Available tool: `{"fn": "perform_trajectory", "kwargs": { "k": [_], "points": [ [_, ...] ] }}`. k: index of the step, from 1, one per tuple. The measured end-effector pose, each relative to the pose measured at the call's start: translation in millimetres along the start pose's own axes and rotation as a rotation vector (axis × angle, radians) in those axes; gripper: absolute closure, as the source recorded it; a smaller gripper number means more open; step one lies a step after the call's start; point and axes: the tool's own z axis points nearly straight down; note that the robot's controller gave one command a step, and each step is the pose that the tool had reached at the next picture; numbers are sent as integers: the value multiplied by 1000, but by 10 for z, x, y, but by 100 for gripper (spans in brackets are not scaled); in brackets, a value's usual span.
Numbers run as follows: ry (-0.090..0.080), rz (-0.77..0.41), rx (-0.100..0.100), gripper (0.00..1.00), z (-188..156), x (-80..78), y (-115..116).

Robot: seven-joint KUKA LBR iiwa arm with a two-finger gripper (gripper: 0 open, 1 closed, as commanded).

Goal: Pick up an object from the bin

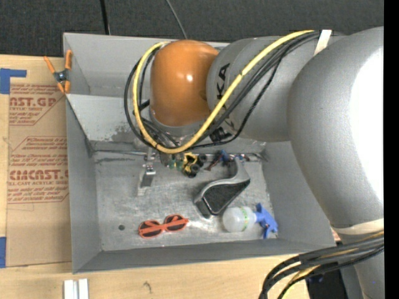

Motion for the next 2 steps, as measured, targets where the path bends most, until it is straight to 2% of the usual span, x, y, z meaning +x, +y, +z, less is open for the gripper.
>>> {"fn": "perform_trajectory", "kwargs": {
  "k": [1,2],
  "points": [
    [-9,-75,-2,0,168,106,-65],
    [4,-288,1,0,438,701,-408]
  ]
}}
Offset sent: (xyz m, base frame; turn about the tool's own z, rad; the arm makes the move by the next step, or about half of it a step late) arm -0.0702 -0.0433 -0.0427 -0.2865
